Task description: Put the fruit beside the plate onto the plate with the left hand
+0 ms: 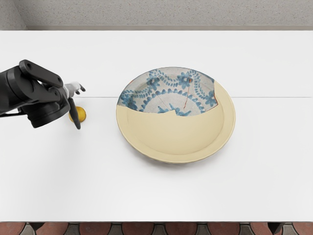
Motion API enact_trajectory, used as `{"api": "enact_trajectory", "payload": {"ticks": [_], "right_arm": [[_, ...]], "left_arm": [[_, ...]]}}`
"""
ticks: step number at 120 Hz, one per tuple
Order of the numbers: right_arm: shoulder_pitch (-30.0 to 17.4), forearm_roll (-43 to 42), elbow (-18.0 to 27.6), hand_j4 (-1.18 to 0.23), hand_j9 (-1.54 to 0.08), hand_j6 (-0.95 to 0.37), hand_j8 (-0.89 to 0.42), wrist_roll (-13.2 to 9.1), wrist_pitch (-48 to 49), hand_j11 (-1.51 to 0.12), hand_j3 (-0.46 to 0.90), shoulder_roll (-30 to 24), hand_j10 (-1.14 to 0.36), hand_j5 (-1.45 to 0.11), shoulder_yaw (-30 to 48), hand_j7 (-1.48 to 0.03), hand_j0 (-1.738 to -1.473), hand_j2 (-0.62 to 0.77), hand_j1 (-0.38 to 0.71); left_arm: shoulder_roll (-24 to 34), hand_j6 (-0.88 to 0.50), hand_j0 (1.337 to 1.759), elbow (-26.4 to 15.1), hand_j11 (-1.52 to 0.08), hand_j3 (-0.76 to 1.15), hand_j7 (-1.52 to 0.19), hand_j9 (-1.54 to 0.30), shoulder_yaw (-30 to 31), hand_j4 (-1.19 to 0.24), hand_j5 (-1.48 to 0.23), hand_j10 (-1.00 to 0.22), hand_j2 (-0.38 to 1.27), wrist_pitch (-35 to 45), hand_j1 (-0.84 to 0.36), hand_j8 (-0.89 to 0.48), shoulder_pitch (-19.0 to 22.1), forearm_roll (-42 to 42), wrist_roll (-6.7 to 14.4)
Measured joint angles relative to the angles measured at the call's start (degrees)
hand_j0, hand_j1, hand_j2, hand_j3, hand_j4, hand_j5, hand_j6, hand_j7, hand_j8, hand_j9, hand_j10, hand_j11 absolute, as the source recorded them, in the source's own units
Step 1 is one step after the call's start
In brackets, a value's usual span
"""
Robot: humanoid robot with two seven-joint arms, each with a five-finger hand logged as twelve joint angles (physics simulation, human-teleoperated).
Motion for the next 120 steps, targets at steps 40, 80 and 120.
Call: {"api": "enact_trajectory", "payload": {"ticks": [40,80,120], "right_arm": [[0.0,0.0,-0.01,-0.01,-0.01,-0.01,-0.01,0.0,0.0,-0.01,0.0,0.0,-0.01,-0.01,0.0,-0.01,-1.658,0.0,-0.34],[0.0,0.0,-0.03,-0.01,-0.01,-0.01,-0.01,0.0,0.0,-0.01,0.0,0.0,-0.01,-0.01,0.0,-0.01,-1.658,0.0,-0.34],[0.0,0.0,-0.04,-0.01,-0.01,-0.01,-0.01,0.0,0.0,-0.01,0.0,0.0,-0.01,-0.01,0.0,-0.01,-1.658,0.0,-0.34]], "left_arm": [[-0.79,-0.18,1.658,0.07,-0.24,0.0,-0.24,-0.24,0.02,-0.18,-0.24,-0.18,0.04,2.31,0.13,-0.18,1.31,-1.13,0.0],[-1.75,-0.22,1.658,-0.02,-0.28,0.0,-0.28,-0.28,-0.11,-0.22,-0.28,-0.22,0.04,6.23,0.09,-0.22,2.37,-1.46,0.02],[-1.79,-0.23,1.658,-0.22,-0.3,0.0,-0.3,-0.3,-0.72,-0.23,-0.3,-0.23,0.05,8.52,0.07,-0.23,2.46,-1.81,0.02]]}}
